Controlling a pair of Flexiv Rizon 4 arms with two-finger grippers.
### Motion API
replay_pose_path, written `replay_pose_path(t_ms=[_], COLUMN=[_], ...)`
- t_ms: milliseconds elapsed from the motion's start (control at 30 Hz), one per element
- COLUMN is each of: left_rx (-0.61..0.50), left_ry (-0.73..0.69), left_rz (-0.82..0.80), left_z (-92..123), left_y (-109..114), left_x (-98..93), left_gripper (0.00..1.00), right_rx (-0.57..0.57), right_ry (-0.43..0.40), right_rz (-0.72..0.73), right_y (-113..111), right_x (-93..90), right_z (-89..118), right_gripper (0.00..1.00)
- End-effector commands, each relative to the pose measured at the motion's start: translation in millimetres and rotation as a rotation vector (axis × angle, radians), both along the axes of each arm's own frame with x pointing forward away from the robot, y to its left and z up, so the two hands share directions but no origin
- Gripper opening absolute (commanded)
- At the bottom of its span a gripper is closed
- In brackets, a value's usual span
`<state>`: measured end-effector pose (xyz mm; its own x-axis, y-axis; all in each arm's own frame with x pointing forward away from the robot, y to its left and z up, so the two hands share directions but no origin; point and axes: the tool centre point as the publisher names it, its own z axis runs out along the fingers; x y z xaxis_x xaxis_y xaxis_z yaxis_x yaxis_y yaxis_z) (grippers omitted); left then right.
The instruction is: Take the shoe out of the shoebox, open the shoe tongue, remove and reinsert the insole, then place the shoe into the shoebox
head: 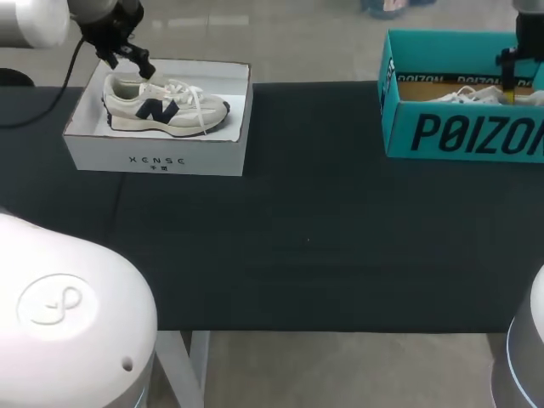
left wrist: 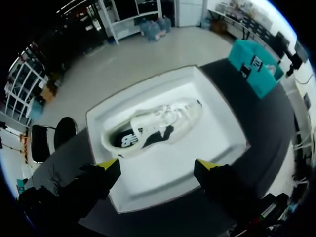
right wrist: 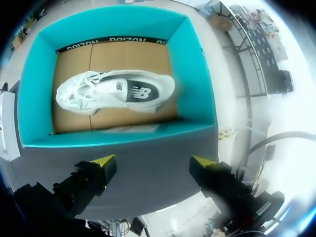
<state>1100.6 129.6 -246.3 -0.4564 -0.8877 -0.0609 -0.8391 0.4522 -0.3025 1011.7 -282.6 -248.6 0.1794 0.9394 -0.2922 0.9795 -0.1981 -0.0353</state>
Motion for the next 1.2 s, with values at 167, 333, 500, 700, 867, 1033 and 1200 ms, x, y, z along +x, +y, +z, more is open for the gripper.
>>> replay_pose_path(t_ms=[167, 333, 500, 700, 867, 1033, 1200], left_rx=[0.007, -0.031, -0.015, -0.013, 0.026, 0.095, 0.089], left_ry=[0.308, 0.341, 0.308, 0.243, 0.208, 0.169, 0.146], left_rz=[0.422, 0.444, 0.47, 0.451, 0.457, 0.498, 0.526], left_z=[-20.3, -28.7, -40.8, -48.2, -57.2, -69.9, -74.0], left_y=[22.2, 32.8, 45.3, 53.3, 60.8, 72.7, 79.1], left_x=[42.5, 47.9, 56.4, 67.3, 79.8, 93.0, 93.8], left_gripper=[1.0, 1.0, 1.0, 1.0, 1.0, 1.0, 1.0], right_rx=[-0.014, -0.019, -0.023, -0.024, -0.032, -0.04, -0.065], right_ry=[0.001, -0.004, -0.003, -0.001, 0.006, 0.004, 0.018], right_rz=[-0.001, -0.009, -0.014, -0.024, -0.034, -0.043, -0.045], right_y=[1.0, -1.0, -1.3, -3.1, -5.7, -10.8, -15.6], right_x=[-0.1, -1.8, -4.1, -7.5, -12.0, -17.0, -20.4], right_z=[-0.3, 2.0, 2.1, 0.8, 0.2, 5.6, 12.5], right_gripper=[1.0, 1.0, 1.0, 1.0, 1.0, 1.0, 1.0])
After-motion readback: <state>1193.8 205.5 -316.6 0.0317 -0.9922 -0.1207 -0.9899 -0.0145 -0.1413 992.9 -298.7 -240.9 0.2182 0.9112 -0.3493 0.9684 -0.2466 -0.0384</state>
